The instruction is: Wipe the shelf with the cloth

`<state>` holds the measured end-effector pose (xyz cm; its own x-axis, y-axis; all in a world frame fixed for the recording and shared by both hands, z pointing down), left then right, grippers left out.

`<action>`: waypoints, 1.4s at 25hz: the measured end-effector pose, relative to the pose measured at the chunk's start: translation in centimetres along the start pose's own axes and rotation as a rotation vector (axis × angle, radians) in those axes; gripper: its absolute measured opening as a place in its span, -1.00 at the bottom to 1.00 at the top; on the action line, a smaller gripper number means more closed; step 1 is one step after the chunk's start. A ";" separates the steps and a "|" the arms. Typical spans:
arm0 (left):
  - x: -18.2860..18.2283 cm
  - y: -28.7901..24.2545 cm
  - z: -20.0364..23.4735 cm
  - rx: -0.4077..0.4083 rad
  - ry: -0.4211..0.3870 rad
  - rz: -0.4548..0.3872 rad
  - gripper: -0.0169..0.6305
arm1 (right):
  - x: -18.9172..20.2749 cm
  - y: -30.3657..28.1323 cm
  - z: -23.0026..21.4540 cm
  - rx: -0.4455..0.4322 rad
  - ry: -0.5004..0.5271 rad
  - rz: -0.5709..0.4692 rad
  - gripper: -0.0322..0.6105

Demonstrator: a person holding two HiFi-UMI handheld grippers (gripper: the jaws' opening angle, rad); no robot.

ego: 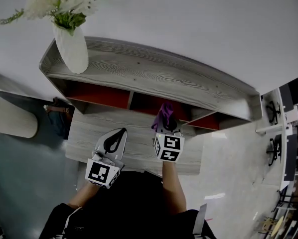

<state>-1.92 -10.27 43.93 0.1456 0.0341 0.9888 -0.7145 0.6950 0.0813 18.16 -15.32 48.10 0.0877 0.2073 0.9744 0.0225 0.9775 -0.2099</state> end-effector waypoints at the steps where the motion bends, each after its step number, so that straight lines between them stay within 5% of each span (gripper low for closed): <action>1: 0.0 -0.3 -0.3 0.011 0.001 0.000 -0.95 | -0.1 0.2 -1.1 0.031 -0.003 0.000 -0.75; 7: 0.1 -2.2 -2.2 0.079 0.001 -0.005 -0.95 | 0.0 0.1 -6.4 0.232 0.004 0.025 -0.76; 16: 0.0 -3.9 -3.1 0.121 -0.004 -0.009 -0.95 | 1.7 -1.6 -9.4 0.339 -0.007 0.104 -0.76; 23: 0.1 -4.3 -2.8 0.123 -0.005 0.001 -0.95 | -0.7 -0.6 -9.3 0.404 0.131 0.068 -0.75; 35: 0.3 -4.3 -2.1 0.111 -0.005 0.011 -0.95 | 3.3 -4.9 -10.0 0.378 0.158 0.255 -0.76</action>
<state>2.63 -11.73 43.57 0.1342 0.0379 0.9902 -0.7872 0.6111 0.0833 28.30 -19.87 51.57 0.1944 0.4623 0.8652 -0.3807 0.8484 -0.3678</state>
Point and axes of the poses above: the fingertips, and each gripper's own axes: y backward along the fingers, z to its left, x out of its underside, the point moved 5 cm from there along y, backward along the fingers, and after that the axes turned 8 degrees about -z, right-handed, at the moved point
